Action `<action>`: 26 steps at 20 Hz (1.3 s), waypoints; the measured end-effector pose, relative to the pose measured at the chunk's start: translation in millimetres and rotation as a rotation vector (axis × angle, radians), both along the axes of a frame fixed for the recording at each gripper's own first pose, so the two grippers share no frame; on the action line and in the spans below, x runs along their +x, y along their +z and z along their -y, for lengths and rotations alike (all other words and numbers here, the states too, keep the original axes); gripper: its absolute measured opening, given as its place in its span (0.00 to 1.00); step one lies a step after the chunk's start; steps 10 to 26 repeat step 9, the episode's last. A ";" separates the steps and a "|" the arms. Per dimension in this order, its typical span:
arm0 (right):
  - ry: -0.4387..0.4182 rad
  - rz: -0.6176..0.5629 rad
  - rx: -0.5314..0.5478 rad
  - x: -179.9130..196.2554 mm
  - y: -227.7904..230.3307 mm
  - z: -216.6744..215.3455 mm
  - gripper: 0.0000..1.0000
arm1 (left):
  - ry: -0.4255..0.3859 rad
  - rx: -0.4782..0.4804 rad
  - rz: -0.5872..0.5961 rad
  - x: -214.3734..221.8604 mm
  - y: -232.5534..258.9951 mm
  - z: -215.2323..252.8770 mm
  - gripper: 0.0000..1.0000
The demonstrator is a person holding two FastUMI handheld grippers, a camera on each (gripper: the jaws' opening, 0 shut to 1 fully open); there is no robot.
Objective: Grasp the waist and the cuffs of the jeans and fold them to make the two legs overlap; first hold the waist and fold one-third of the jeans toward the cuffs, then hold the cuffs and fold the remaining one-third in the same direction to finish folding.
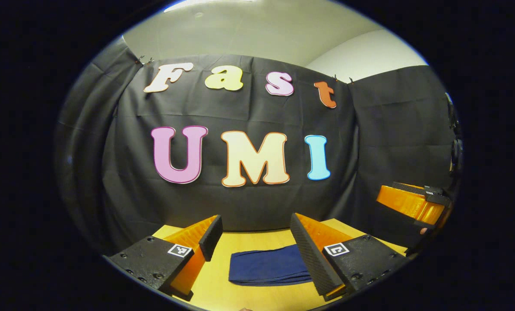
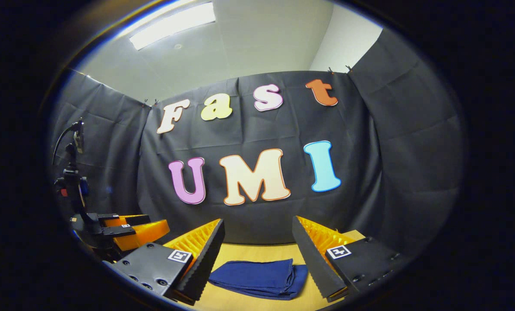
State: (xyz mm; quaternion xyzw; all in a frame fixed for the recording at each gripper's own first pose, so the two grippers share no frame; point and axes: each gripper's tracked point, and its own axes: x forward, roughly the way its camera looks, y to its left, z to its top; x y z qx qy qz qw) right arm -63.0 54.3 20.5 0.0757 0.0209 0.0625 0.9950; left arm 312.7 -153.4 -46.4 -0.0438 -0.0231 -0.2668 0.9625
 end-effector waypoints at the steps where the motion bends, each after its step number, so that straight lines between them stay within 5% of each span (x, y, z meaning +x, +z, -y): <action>1: -0.002 0.011 -0.004 -4.9 4.5 -4.1 0.97 | 0.000 0.005 0.017 0.0 4.3 -8.4 0.94; 9: -0.012 0.028 -0.016 -35.0 15.9 -29.4 0.94 | 0.000 0.007 0.046 -14.8 15.5 -43.6 0.94; 26: -0.012 0.028 -0.016 -35.0 15.9 -29.4 0.94 | 0.000 0.007 0.046 -14.8 15.5 -43.6 0.94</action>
